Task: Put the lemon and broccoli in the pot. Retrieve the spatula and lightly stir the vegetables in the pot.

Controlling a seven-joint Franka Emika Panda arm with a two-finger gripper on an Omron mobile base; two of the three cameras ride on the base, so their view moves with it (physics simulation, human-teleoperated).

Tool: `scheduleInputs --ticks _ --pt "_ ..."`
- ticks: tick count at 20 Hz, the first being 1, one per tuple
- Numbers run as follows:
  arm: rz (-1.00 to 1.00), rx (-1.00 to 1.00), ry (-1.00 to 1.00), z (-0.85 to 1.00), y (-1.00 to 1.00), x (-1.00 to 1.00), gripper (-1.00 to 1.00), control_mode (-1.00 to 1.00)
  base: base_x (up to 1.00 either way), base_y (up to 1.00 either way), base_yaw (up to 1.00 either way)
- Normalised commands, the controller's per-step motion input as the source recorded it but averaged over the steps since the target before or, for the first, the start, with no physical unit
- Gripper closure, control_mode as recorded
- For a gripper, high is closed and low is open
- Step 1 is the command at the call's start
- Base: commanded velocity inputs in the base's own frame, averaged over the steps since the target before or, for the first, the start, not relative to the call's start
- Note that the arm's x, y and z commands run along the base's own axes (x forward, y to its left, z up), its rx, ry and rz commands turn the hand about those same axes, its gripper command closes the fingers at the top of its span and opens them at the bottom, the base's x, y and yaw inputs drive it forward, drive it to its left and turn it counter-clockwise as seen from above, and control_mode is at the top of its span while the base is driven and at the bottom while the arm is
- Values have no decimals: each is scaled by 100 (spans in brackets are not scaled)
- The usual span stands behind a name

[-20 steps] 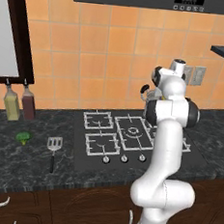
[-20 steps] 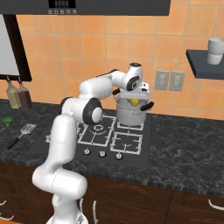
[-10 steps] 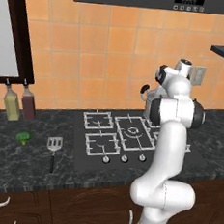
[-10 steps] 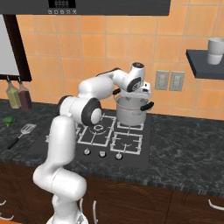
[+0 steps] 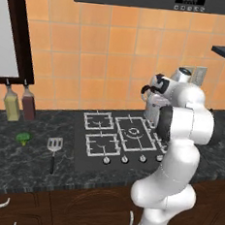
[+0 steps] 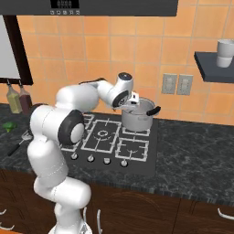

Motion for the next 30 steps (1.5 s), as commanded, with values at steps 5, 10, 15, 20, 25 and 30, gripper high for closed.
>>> scheduleInputs --ticks 5,10,15,20,25,30 --pt "6 0 2 69 100 -100 -100 -100 0 0 0" --pt "42 0 6 -7 100 -75 -100 -100 0 0 0" --pt "60 -1 0 -25 100 -47 -100 -100 0 0 0" --pt "69 -2 0 -19 100 -17 -100 -100 0 0 0" --pt "52 -1 6 0 100 5 -100 -100 0 0 0" --pt "20 -8 14 0 100 0 -100 -100 0 0 0"
